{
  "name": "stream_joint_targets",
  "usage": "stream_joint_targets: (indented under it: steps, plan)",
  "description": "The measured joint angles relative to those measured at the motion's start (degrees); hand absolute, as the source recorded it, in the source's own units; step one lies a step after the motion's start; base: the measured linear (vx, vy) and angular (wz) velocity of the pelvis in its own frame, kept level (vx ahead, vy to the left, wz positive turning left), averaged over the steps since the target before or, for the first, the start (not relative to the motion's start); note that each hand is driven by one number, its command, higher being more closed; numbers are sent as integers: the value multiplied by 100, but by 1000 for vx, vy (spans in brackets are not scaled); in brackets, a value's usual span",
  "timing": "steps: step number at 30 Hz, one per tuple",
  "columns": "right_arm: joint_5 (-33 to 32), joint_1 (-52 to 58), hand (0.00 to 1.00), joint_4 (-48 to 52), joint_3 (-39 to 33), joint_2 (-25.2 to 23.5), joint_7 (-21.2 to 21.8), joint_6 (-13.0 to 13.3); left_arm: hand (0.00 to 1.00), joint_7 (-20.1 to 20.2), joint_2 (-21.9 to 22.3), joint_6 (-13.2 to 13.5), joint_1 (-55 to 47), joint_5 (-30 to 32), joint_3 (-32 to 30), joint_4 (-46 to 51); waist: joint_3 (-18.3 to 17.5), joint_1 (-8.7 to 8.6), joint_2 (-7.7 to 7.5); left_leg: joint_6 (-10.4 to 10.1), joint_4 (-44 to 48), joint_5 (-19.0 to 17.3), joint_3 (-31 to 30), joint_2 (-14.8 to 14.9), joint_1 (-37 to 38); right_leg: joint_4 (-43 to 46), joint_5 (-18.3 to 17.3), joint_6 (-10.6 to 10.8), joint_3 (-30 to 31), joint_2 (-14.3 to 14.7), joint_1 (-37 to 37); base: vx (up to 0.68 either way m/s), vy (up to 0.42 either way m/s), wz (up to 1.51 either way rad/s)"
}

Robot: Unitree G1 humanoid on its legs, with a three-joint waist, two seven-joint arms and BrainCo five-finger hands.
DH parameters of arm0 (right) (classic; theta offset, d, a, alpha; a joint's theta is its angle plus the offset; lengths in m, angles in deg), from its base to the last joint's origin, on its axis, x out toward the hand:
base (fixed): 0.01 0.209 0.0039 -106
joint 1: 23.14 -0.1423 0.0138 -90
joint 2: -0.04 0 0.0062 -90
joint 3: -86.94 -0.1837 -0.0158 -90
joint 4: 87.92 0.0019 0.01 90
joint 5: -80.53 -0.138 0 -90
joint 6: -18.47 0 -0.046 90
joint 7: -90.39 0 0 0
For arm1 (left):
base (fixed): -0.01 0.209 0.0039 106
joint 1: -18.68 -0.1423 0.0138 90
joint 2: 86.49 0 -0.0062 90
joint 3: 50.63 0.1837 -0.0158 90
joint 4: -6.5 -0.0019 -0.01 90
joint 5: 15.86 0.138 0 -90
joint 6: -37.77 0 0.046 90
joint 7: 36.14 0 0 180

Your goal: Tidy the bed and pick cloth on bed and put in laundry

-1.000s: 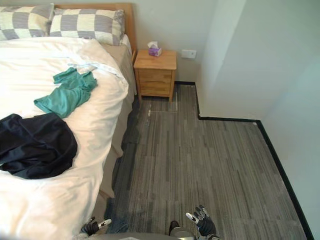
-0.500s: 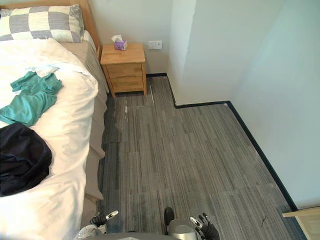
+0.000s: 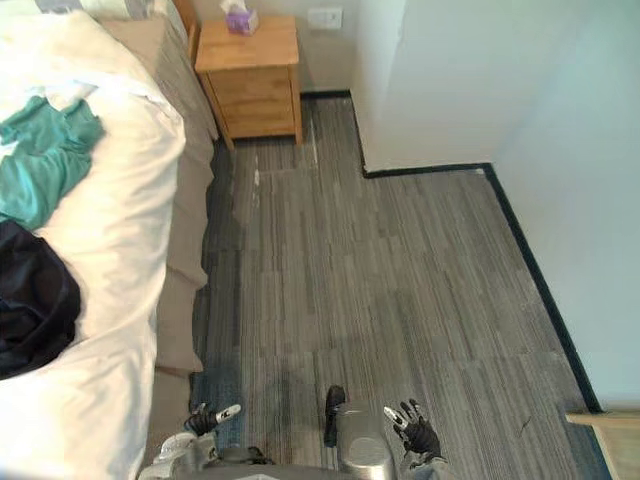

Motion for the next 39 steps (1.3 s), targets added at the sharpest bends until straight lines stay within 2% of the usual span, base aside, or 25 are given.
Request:
stream_joint_targets:
  steps: [1, 3, 5, 7, 9, 12, 13, 14, 16, 17, 18, 19, 20, 21, 22, 24, 25, 28, 30, 32, 33, 35, 36, 38, 39]
  plan:
    - [-20, -33, 0, 42, 81, 75, 15, 11, 0, 0, 21, 71, -43, 3, -104, 50, -1, 179, 25, -117, 1016, -10, -518, 10, -534, -248, 95, -224, 332, 140, 256, 290, -311, -95]
    - [-25, -228, 0, -99, 44, 157, 26, 40, 0, 4, 43, 199, -79, 9, -178, 107, 13, 306, 8, 149, 1692, -570, -930, -509, -1079, -753, 321, -369, 725, 246, 659, 329, -171, -140]
    - [-22, -262, 0, -202, -18, 184, 40, 49, 0, 9, 43, 228, -96, 11, -204, 94, 27, 346, -15, 350, 1241, -737, -905, -943, -1185, -1010, 386, -381, 1011, 311, 1040, 341, -110, -120]
    - [-11, -253, 0, -218, -41, 149, 63, 47, 0, 8, 41, 246, -98, 5, -221, 61, 45, 348, -20, 492, 116, -772, -878, -1324, -1197, -1086, 384, -378, 1201, 371, 1310, 323, -58, -82]
    - [96, -234, 0, -218, -169, 73, 86, 49, 0, 11, 24, 341, -76, -28, -289, 39, 159, 336, -58, 658, -1295, -435, -868, -1607, -1233, -1238, 334, -297, 1297, 393, 1679, 403, -39, -56]
    - [275, -31, 0, -277, -211, 17, 135, 64, 0, 21, 55, 451, -64, -148, -310, 2, 211, 334, 32, 661, -2430, 331, -450, -1567, -1494, -1578, 236, -169, 1303, 415, 2227, 344, 22, -4]
    - [325, 1, 0, -298, -211, 18, 151, 81, 0, 20, 72, 454, -50, -180, -311, -24, 229, 335, 75, 667, -2600, 419, -307, -1509, -1503, -1638, 205, -123, 1307, 437, 2359, 434, 94, -3]
    - [452, 16, 0, -380, -206, 17, 191, 94, 0, 28, 88, 440, -38, -235, -325, -55, 238, 344, 141, 717, -2789, 472, -34, -1374, -1491, -1702, 70, 6, 1310, 461, 2535, 307, 95, -19]
    - [655, -17, 0, -402, -189, 14, 225, 93, 0, 75, 84, 420, -26, -268, -417, -52, 221, 470, 113, 1012, -2806, 687, 302, -1294, -1498, -1640, -508, 18, 1299, 337, 2751, 470, 157, -24]
    - [665, -105, 0, -405, -191, 9, 225, 88, 0, 122, 85, 352, 17, -272, -553, -80, 187, 462, 9, 1385, -2537, 944, 500, -1381, -1566, -1469, -816, 61, 1254, 141, 2764, 578, 201, -4]
    - [665, -89, 0, -370, -197, -4, 224, 85, 0, 133, 66, 289, 14, -268, -557, -76, 89, 468, -91, 1629, -2285, 946, 655, -1484, -1604, -1140, -967, 277, 1159, -73, 2660, 507, 173, 9]
    - [665, -86, 0, -368, -202, -17, 222, 59, 0, 128, 60, 233, 16, -267, -564, -80, 51, 467, -120, 1864, -2197, 814, 702, -1562, -1602, -805, -1008, 349, 1075, -154, 2561, 551, 171, 8]
    - [667, -169, 0, -370, -277, -25, 224, -9, 0, 129, 22, 171, 41, -261, -585, -84, -47, 537, -247, 2024, -2136, 553, 750, -1731, -1586, 201, -1123, 592, 705, -420, 2106, 575, 173, 7]
    - [667, -292, 0, -369, -285, -131, 229, -58, 0, 131, -30, 144, 51, -251, -646, -87, -112, 602, -328, 2104, -2171, 358, 756, -1900, -1451, 1535, -945, 830, 321, -729, 1562, 572, 182, 7]
    - [667, -335, 0, -361, -289, -185, 234, -81, 0, 129, -28, 122, 53, -249, -674, -95, -119, 601, -389, 2157, -2178, 274, 672, -1975, -1367, 2221, -656, 940, 146, -902, 1288, 570, 202, 23]
    - [715, -375, 0, -366, -252, -268, 229, -188, 0, 128, -81, 48, 56, -259, -658, -249, -103, 579, -441, 2136, -2288, -7, 356, -2132, -713, 3539, -654, 819, -400, -1438, 807, 579, 195, 54]
    - [728, -375, 0, -365, -226, -271, 229, -203, 0, 122, -129, 48, 39, -267, -638, -270, -96, 596, -429, 2132, -2394, -6, 261, -2137, -489, 3590, -680, 827, -505, -1447, 749, 576, 151, 60]
    - [656, -390, 0, -351, -173, -275, 232, -188, 0, 67, -213, 45, -52, -448, -406, -298, -68, 566, -248, 1965, -3162, 28, -311, -1971, 483, 2706, -782, 864, -795, -1275, 413, 494, 61, 80]
    - [650, -422, 0, -353, -174, -272, 227, -169, 0, -13, -219, -11, -52, -559, -360, -303, -73, 560, -256, 1832, -3359, -7, -626, -1894, 709, 1723, -714, 878, -751, -1115, 105, 355, -72, 85]
    - [634, -429, 0, -355, -174, -274, 224, -149, 0, -14, -192, -74, -53, -555, -292, -317, -68, 535, -253, 1726, -3495, -49, -988, -1869, 808, 570, -355, 828, -495, -960, -191, 342, -139, 94]
    - [583, -439, 0, -347, -176, -279, 230, -82, 0, -7, -151, -71, -37, -572, -307, -382, -55, 522, -233, 1645, -3551, -96, -1225, -1852, 876, -212, 134, 749, -212, -832, -351, 362, -199, 88]
    - [535, -441, 0, -301, -175, -301, 241, -5, 0, -3, -162, -72, 7, -546, -306, -488, 3, 468, -226, 1470, -3550, -217, -1587, -1816, 1068, -1120, 868, 837, 187, -743, -456, 457, -309, 106]
    - [535, -435, 0, -246, -173, -343, 250, 47, 0, -4, -185, -68, -8, -548, -318, -486, 42, 441, -271, 1372, -3537, -328, -1807, -1811, 1233, -1353, 1141, 865, 427, -742, -528, 390, -336, 98]
    - [524, -418, 0, -234, -173, -436, 248, 101, 0, 5, -269, -63, -55, -542, -331, -474, 83, 431, -428, 1152, -3422, -583, -2128, -1815, 1447, -1345, 1242, 833, 779, -788, -507, 392, -445, 110]
    - [439, -422, 0, -231, -178, -409, 237, 92, 0, 6, -286, -70, -52, -533, -368, -474, 67, 418, -420, 978, -3228, -828, -2316, -1662, 1524, -959, 1668, 677, 806, -665, -471, 394, -473, 102]
